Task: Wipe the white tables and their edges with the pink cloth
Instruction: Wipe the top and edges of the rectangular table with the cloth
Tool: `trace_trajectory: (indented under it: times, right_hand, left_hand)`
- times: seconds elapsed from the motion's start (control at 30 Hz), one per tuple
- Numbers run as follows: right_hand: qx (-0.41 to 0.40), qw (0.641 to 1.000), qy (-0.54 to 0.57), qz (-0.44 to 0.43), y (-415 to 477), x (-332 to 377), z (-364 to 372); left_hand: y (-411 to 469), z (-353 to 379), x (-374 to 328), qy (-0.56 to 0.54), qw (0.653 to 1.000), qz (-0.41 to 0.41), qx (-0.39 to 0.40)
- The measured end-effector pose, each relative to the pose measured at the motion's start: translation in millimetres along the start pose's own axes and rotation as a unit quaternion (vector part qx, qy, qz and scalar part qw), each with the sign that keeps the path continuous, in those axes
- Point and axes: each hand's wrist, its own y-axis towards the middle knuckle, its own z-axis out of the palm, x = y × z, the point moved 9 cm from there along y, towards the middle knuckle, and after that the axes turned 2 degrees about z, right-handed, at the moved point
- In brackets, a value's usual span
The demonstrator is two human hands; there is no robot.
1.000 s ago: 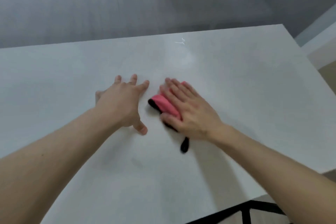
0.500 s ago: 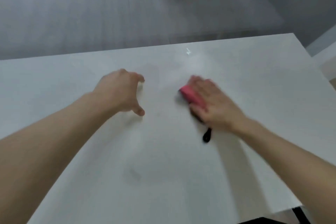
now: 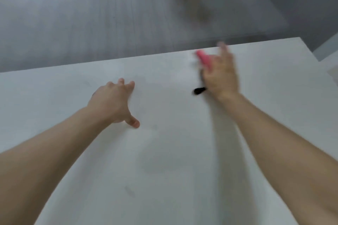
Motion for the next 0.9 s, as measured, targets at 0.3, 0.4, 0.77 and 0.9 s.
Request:
trace_trajectory:
  times: [0.3, 0.4, 0.77, 0.9]
  right_hand:
    - [0.139, 0.978, 0.0, -0.158, -29.8, 198.7, 66.9]
    - [0.124, 0.972, -0.002, -0.201, -14.6, 167.4, 53.1]
    - [0.085, 0.987, 0.033, -0.135, -13.0, 186.9, 64.8]
    - [0.088, 0.971, 0.044, -0.22, 8.9, 145.5, 44.0]
  left_hand:
    - [5.9, -0.4, 2.5, 0.019, 1.0, -0.003, -0.023]
    - [4.5, -1.3, 3.8, 0.021, 1.0, -0.001, -0.02]
    - [4.8, -1.0, 4.7, 0.009, 1.0, -0.005, -0.027]
    - [4.0, -1.2, 4.7, 0.013, 1.0, -0.001, -0.025]
